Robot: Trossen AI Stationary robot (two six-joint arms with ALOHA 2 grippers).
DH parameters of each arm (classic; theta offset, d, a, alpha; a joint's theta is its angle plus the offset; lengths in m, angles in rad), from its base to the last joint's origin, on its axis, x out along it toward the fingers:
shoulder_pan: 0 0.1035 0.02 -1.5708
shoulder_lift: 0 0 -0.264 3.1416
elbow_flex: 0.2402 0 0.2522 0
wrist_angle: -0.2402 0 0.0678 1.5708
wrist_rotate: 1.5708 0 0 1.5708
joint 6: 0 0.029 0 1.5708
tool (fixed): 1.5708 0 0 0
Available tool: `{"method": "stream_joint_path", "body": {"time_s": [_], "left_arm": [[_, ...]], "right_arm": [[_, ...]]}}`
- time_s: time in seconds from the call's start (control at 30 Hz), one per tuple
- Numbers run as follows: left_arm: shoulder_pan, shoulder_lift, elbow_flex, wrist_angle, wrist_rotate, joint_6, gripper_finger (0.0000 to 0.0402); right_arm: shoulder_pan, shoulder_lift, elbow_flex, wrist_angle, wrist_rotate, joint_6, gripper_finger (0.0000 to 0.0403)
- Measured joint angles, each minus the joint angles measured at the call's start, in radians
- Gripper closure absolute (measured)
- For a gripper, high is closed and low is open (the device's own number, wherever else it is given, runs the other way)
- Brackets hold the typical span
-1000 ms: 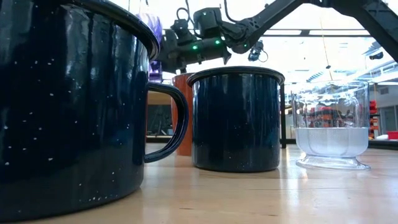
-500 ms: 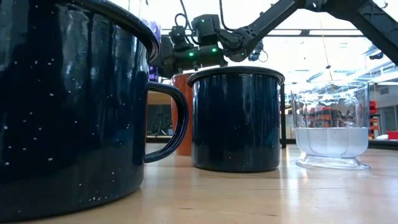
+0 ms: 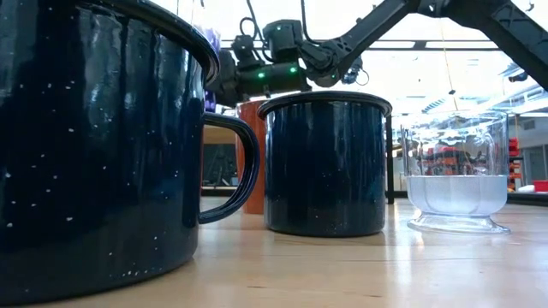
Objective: Stack small to large cups/mugs on shelf
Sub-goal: Put the violet cup on the shelf
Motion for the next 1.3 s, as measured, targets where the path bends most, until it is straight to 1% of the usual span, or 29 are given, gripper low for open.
{"method": "stream_joint_path", "body": {"time_s": [0.27,0.8,1.1,1.3], "left_arm": [[0.0,-0.008,0.0,0.002,0.0,-0.011,0.0278],[0.0,-0.007,0.0,0.003,0.0,-0.015,0.0287],[0.0,-0.007,0.0,0.002,0.0,-0.018,0.0286],[0.0,-0.007,0.0,0.002,0.0,-0.018,0.0287]], "right_arm": [[-0.003,0.0,0.0,0.003,0.001,0.005,0.0054],[-0.008,0.0,0.0,-0.048,0.012,-0.003,0.0052],[-0.011,-0.001,0.0,-0.075,0.013,-0.002,0.005],[-0.011,-0.001,0.0,-0.081,0.012,-0.001,0.0033]]}}
